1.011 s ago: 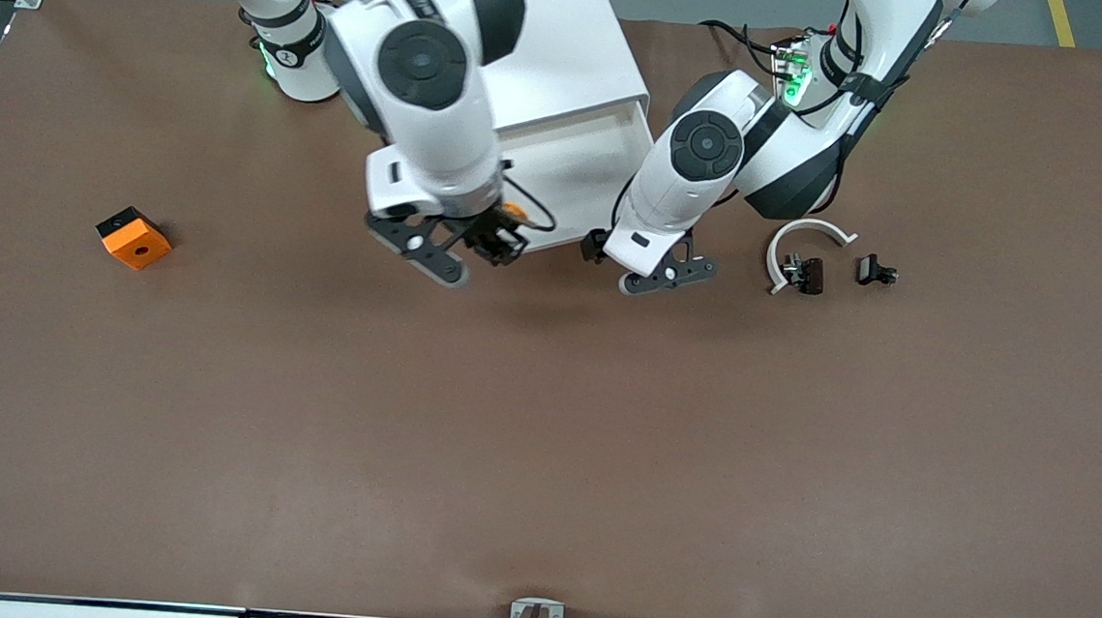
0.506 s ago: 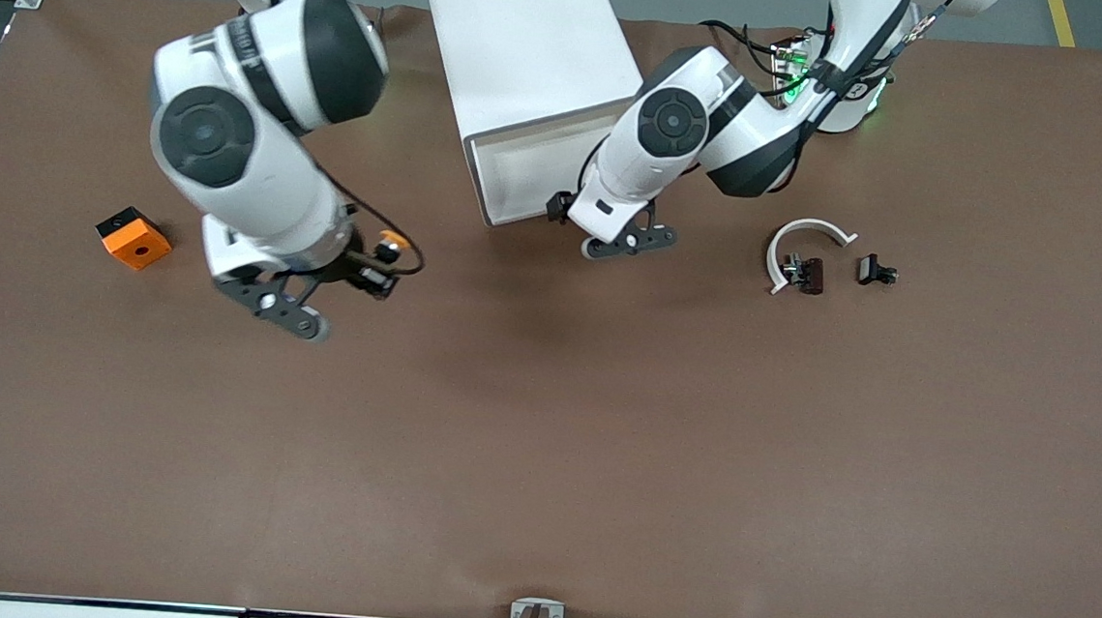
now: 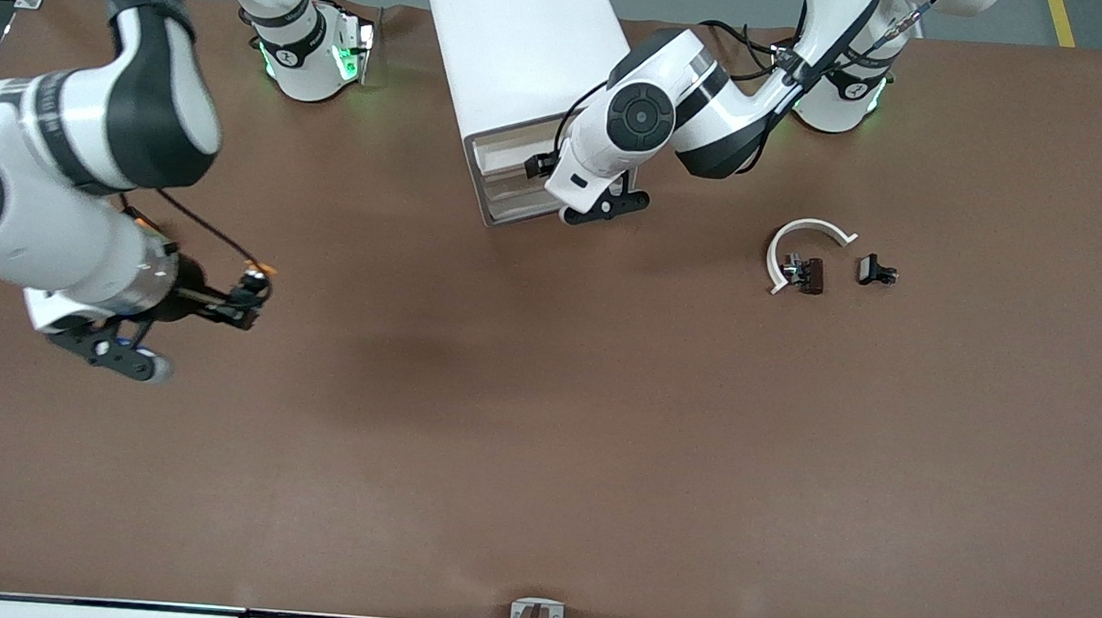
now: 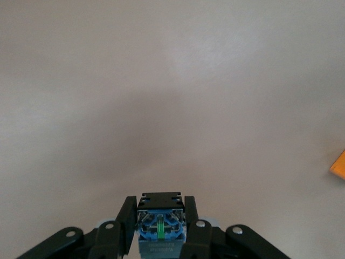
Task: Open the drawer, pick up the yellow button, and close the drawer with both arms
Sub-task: 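Lower the button beside the orange block while the left gripper withdraws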
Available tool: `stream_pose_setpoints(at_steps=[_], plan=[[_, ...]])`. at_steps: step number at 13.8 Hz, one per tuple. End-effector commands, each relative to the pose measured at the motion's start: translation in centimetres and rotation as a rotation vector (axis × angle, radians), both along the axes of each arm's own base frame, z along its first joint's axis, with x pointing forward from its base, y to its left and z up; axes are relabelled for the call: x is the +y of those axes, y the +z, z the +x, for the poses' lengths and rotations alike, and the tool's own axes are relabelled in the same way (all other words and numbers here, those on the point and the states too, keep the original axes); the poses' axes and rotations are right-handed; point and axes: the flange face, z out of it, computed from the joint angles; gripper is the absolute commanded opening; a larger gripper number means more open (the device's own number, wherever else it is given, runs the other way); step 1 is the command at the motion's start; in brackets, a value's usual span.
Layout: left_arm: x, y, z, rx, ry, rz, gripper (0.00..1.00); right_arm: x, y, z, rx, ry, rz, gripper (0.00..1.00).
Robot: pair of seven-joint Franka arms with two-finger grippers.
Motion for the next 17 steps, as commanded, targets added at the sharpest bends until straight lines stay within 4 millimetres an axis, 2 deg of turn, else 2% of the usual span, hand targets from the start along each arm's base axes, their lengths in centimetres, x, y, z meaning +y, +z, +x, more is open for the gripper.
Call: stream_pose_setpoints(at_steps=[1, 3, 4, 6, 7, 9, 11, 12, 15, 17], plan=[[-0.5, 0.8, -1.1, 0.088, 0.041, -0.02, 1.0, -4.1, -1.9, -0.5, -0.018, 0.059, -0.014, 0.0], [-1.3, 0.4, -2.2, 0.113, 0.043, -0.015, 1.0, -7.5, -5.1, -0.5, -0.053, 0.098, -0.039, 0.0], [-1.2, 0.1, -2.2, 0.121, 0.055, -0.005, 1.0, -9.7, -7.0, -0.8, -0.066, 0.117, -0.038, 0.0], [-1.0, 0.3, -1.4, 0.122, 0.078, -0.006, 1.0, -13.3, -10.6, -1.8, -0.11, 0.171, -0.038, 0.0], [-0.6, 0.7, -0.2, 0.115, 0.098, -0.017, 1.0, -15.1, -12.4, -2.5, -0.132, 0.183, -0.042, 0.0], [0.5, 2.4, 3.7, 0.076, 0.144, -0.053, 1.0, -18.0, -14.4, -3.2, -0.172, 0.205, -0.052, 0.0], [3.8, 3.6, 8.9, -0.042, 0.163, -0.029, 1.0, -21.2, -16.1, -3.5, -0.191, 0.217, -0.062, 0.0], [5.2, 3.9, 10.8, -0.12, 0.144, 0.007, 1.0, -22.2, -17.2, -3.6, -0.192, 0.211, -0.065, 0.0], [11.1, 4.8, 16.9, -0.336, 0.109, 0.15, 1.0, -23.6, -19.5, -3.7, -0.194, 0.19, -0.068, 0.0], [15.0, 5.4, 19.8, -0.415, 0.115, 0.217, 1.0, -24.5, -21.2, -3.6, -0.2, 0.18, -0.074, 0.0]])
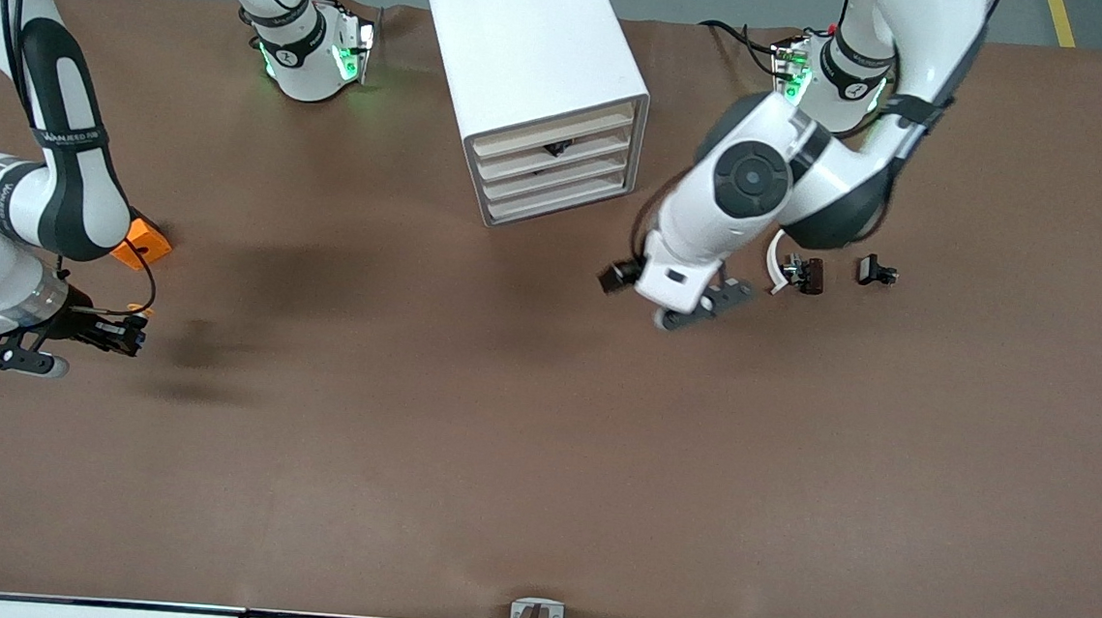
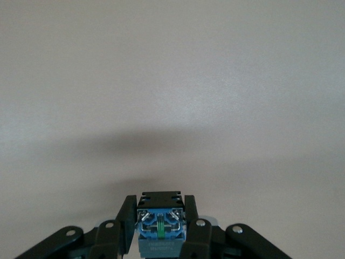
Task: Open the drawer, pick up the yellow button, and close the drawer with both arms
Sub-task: 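Lower the button beside the orange block while the left gripper withdraws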
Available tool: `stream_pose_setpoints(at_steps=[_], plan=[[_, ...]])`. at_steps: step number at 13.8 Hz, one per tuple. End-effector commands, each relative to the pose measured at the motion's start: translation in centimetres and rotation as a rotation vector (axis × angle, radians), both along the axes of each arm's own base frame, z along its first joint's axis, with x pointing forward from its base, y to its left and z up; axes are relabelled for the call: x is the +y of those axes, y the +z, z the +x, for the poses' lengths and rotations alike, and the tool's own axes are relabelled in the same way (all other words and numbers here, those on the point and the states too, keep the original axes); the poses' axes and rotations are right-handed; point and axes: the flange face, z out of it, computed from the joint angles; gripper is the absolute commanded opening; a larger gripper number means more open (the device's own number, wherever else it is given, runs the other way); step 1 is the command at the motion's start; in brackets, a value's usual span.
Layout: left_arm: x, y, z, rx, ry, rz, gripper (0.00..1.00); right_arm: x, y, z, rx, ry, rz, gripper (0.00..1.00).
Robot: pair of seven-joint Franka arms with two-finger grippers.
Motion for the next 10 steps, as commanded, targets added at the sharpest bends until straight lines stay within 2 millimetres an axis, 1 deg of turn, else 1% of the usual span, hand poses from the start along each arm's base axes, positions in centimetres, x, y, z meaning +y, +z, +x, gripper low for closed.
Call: stream_pose_setpoints(at_steps=[1, 2, 4, 5, 6, 7, 8, 9, 10], plan=[[4.7, 1.3, 3.6, -0.089, -0.002, 0.08, 1.0, -1.0, -2.2, 0.1, -0.013, 0.002, -0.007, 0.0], [6.9, 2.1, 4.8, -0.114, -0.017, 0.092, 1.0, -1.2, -3.0, 0.2, -0.016, 0.001, -0.009, 0.0], [11.4, 4.6, 7.2, -0.153, -0.062, 0.089, 1.0, -1.8, -4.3, 0.6, -0.005, -0.005, -0.007, 0.0], [13.8, 6.0, 8.0, -0.161, -0.07, 0.096, 1.0, -1.7, -4.8, 0.8, -0.002, -0.004, -0.007, 0.0], [15.2, 7.0, 8.4, -0.168, -0.079, 0.1, 1.0, -1.8, -5.6, 1.0, 0.005, 0.003, -0.005, 0.0], [16.7, 8.5, 9.0, -0.19, -0.079, 0.101, 1.0, -1.6, -6.5, 1.2, 0.015, 0.009, -0.002, 0.0], [17.8, 9.5, 9.0, -0.183, -0.094, 0.111, 1.0, -1.2, -7.0, 1.3, 0.021, 0.017, 0.0, 0.0], [18.8, 11.1, 9.1, -0.173, -0.119, 0.122, 1.0, -1.1, -7.2, 1.2, 0.026, 0.016, 0.002, 0.0], [20.6, 12.4, 9.3, -0.161, -0.135, 0.13, 1.0, -0.7, -7.4, 1.2, 0.028, 0.023, 0.003, 0.0]])
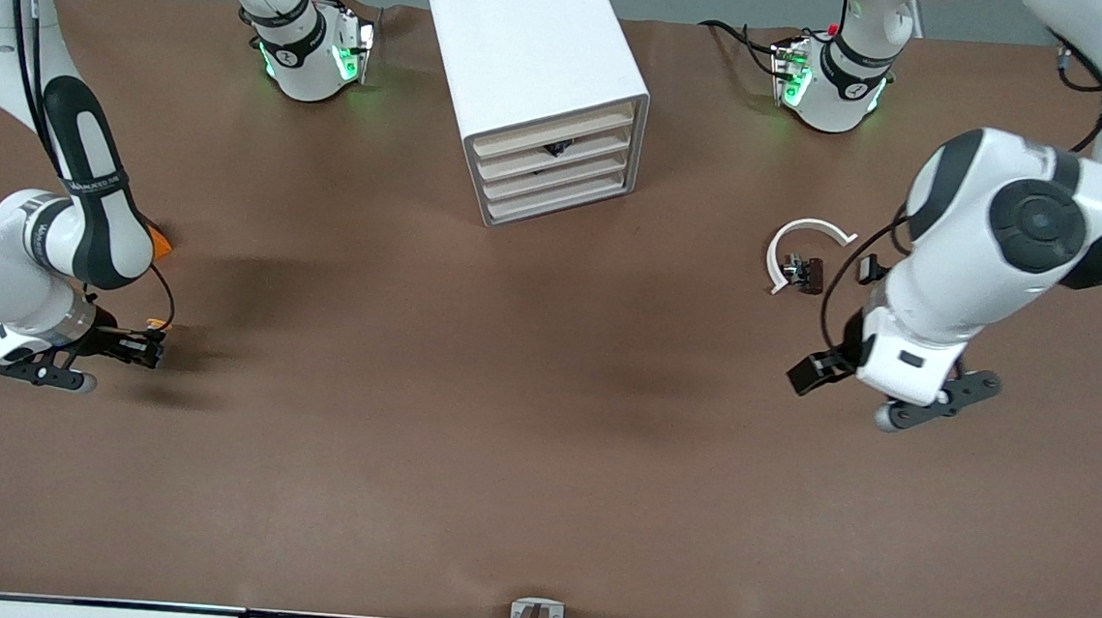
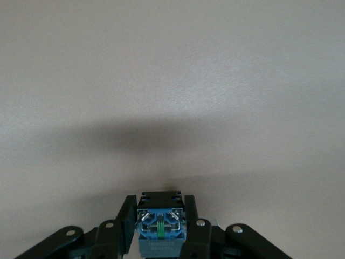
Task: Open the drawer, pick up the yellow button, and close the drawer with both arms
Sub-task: 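Lower the button beside the orange block while the left gripper withdraws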
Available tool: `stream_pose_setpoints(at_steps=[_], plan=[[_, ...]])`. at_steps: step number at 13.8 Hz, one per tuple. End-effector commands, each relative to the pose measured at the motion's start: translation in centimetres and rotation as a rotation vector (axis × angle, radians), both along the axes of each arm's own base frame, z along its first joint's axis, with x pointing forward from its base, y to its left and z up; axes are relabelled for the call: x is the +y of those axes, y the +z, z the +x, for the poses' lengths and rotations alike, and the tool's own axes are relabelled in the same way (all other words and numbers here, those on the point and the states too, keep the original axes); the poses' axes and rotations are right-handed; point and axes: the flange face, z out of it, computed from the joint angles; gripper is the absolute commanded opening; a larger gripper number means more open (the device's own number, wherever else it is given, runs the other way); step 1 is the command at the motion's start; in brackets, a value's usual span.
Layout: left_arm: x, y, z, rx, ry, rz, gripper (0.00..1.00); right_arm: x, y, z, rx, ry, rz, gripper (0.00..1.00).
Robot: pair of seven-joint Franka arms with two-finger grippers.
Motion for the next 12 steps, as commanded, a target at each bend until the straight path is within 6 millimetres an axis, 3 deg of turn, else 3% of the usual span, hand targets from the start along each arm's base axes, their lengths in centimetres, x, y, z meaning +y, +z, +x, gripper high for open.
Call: stream_pose_setpoints(at_steps=[1, 2, 3, 4, 7, 8, 10, 12], plan=[[3.2, 4.2, -0.1, 0.016, -0.066, 0.042, 1.0, 1.0, -0.5, 0.8, 0.003, 0.033, 0.001, 0.0], [4.5, 4.9, -0.2, 0.023, -0.088, 0.049, 1.0, 1.1, -0.7, 0.8, 0.004, 0.033, 0.001, 0.0], [5.8, 6.4, -0.7, 0.014, -0.105, 0.055, 1.0, 1.0, -0.8, 0.8, 0.007, 0.03, 0.002, 0.26], [6.8, 7.4, -1.1, 0.015, -0.117, 0.058, 1.0, 1.2, -0.8, 0.9, 0.005, 0.027, 0.003, 0.99], [7.6, 10.6, -3.7, 0.038, -0.198, 0.077, 1.0, 1.4, 0.7, 1.1, 0.032, 0.036, 0.01, 1.0], [9.8, 11.5, -4.1, 0.04, -0.204, 0.073, 1.0, 1.3, 1.9, 1.0, 0.048, 0.038, 0.011, 1.0], [12.2, 12.9, -5.7, 0.058, -0.265, 0.039, 1.0, 1.6, 6.0, 0.4, 0.087, 0.042, 0.023, 1.0], [13.3, 13.7, -7.4, 0.11, -0.3, 0.017, 1.0, 2.0, 10.1, -0.9, 0.161, 0.042, 0.043, 1.0]])
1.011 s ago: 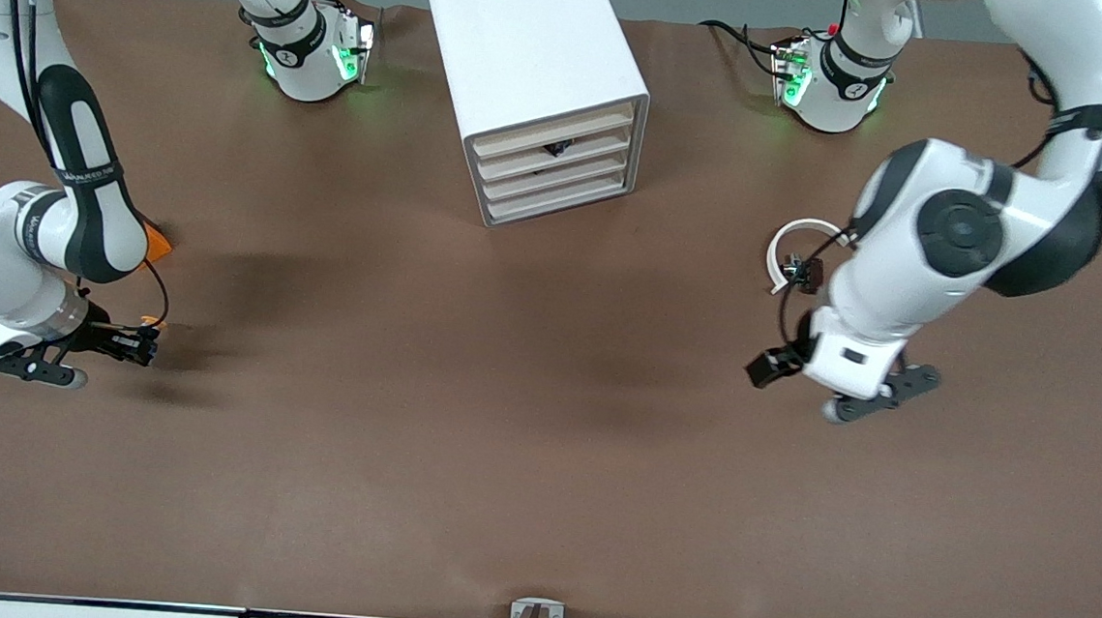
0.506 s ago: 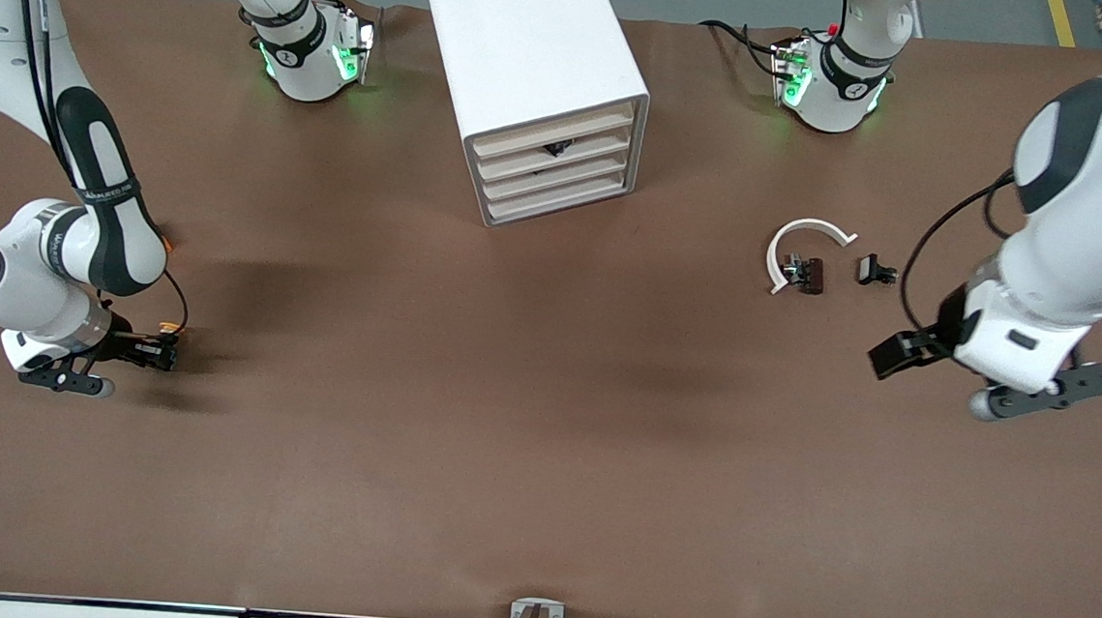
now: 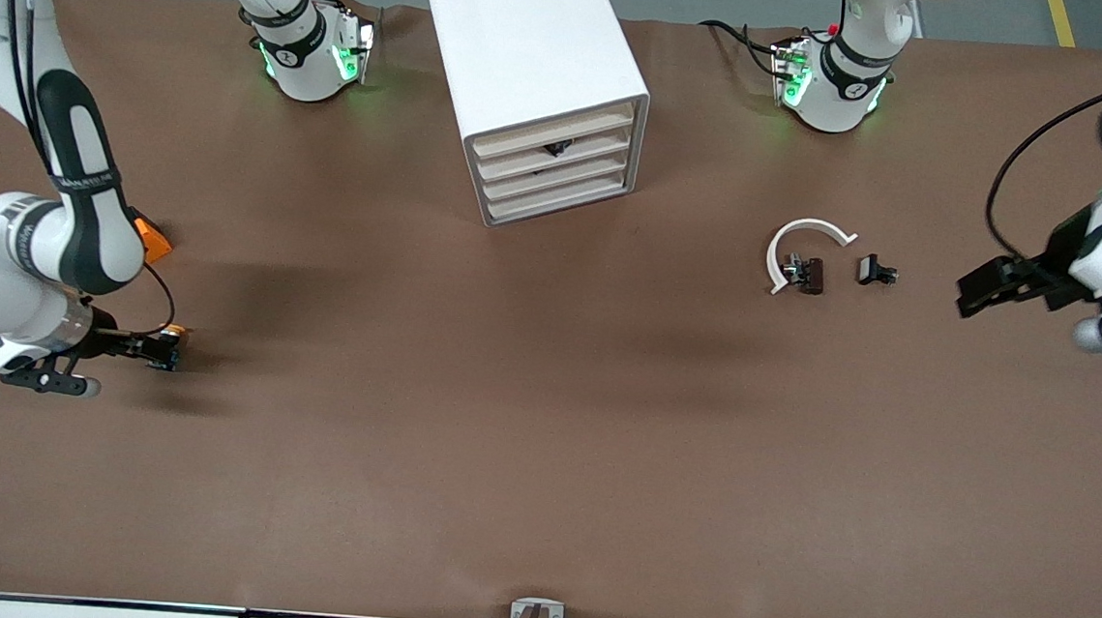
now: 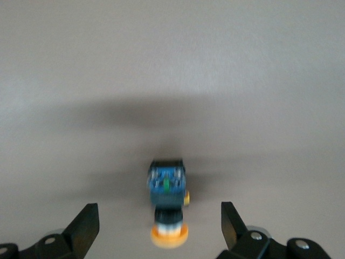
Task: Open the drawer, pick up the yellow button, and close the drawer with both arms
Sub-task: 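Lower the button beside the orange block while the left gripper withdraws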
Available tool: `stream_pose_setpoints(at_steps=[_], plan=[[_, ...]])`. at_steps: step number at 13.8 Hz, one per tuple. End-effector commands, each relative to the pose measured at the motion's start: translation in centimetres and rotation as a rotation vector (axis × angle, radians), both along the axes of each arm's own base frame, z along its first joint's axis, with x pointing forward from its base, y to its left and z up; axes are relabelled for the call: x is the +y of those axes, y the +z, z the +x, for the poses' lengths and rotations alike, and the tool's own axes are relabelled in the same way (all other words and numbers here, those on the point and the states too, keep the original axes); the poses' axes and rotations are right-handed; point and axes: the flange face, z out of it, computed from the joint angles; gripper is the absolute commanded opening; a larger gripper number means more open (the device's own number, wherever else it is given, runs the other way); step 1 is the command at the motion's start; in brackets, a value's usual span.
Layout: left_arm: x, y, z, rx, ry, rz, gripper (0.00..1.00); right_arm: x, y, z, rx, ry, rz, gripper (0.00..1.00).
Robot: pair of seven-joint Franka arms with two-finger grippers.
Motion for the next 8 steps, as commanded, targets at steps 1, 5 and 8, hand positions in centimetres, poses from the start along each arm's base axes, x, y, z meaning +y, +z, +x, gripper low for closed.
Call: stream_pose_setpoints(at_steps=[1, 5, 8], plan=[[0.4, 1.0, -3.0, 0.052, -0.041, -0.015, 1.0, 1.2, 7.3, -2.2, 0.065, 0.011, 0.013, 1.0], [-0.3, 2.5, -6.3, 0.024, -0.06, -0.019, 1.0, 3.9, 15.7, -4.8, 0.099, 0.041, 0.023, 1.0], [-1.3, 2.5, -9.1, 0.023, -0.08, -0.008, 1.0, 7.2, 20.3, -6.7, 0.12, 0.003, 0.008, 1.0]])
